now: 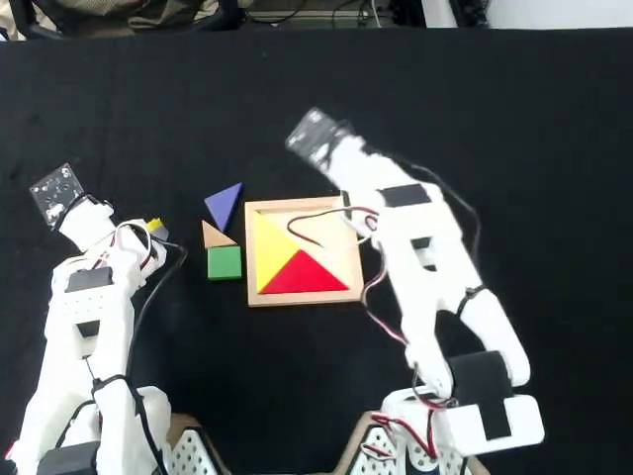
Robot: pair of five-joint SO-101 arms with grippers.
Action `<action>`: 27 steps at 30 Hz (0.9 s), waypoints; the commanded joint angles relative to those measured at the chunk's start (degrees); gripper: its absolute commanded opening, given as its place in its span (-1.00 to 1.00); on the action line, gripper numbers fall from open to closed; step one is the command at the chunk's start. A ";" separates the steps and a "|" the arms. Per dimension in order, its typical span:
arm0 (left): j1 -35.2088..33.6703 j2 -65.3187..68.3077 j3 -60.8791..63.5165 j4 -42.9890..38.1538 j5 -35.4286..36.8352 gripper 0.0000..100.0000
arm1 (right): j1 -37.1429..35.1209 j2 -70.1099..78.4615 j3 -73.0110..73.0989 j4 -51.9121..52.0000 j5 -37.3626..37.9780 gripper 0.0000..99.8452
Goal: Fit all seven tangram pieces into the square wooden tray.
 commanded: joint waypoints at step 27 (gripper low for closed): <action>0.57 -0.09 -0.48 -0.97 0.09 -0.54 | 3.16 20.00 -22.11 21.54 -10.20 -0.70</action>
